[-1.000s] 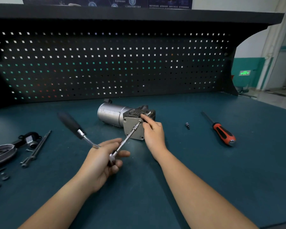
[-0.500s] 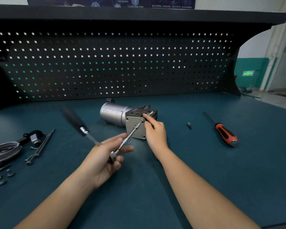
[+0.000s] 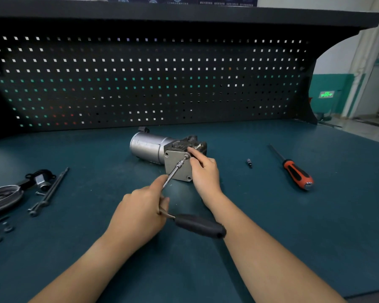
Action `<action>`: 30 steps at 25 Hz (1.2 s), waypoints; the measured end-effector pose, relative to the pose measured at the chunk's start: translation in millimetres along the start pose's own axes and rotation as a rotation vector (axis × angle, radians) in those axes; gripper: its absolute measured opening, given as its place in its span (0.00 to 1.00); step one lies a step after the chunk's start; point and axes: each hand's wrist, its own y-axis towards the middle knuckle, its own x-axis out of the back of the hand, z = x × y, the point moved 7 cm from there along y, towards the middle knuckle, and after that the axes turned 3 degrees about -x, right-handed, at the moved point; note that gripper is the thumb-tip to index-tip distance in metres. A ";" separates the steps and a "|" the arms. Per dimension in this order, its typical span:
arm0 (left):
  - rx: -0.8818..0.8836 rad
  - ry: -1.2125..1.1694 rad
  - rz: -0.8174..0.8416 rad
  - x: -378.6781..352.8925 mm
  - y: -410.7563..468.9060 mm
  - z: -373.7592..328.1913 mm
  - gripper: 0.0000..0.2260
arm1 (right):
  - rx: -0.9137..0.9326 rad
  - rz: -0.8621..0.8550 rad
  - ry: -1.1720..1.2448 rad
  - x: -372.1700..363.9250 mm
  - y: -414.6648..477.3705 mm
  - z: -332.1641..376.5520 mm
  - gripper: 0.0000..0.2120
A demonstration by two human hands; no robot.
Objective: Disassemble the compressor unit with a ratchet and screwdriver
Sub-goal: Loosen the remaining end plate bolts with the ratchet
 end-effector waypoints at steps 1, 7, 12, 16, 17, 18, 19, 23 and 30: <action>0.000 0.030 0.006 0.9 0.0 -1.8 0.20 | -0.002 0.002 0.001 0.4 0.3 0.1 0.16; 0.849 -1.623 0.209 -34.3 -10.8 8.4 0.06 | 0.008 -0.007 0.003 -0.3 0.3 -0.6 0.15; 0.665 -1.300 0.102 -21.1 -4.6 23.4 0.07 | -0.018 -0.009 0.008 0.0 0.8 -1.3 0.15; 0.024 -0.043 0.069 -4.2 -0.6 -0.4 0.18 | -0.035 0.002 0.030 -1.1 -0.2 -1.5 0.15; -0.028 0.131 0.055 -4.8 -2.2 -5.3 0.21 | -0.036 0.001 0.030 -0.7 -0.3 -1.8 0.15; -0.037 0.158 0.023 -2.3 -3.0 -8.3 0.21 | -0.033 0.001 0.028 -0.2 -0.4 -2.0 0.14; -0.020 0.087 0.004 0.1 -1.8 -7.2 0.21 | -0.028 0.004 0.026 0.0 0.0 -1.9 0.14; 0.132 -0.533 0.014 2.8 1.2 5.6 0.11 | -0.016 0.011 0.010 -0.4 -0.7 -0.1 0.14; 0.822 -1.552 0.109 -33.8 -8.7 19.5 0.08 | -0.031 0.006 0.030 -0.8 0.5 -2.6 0.13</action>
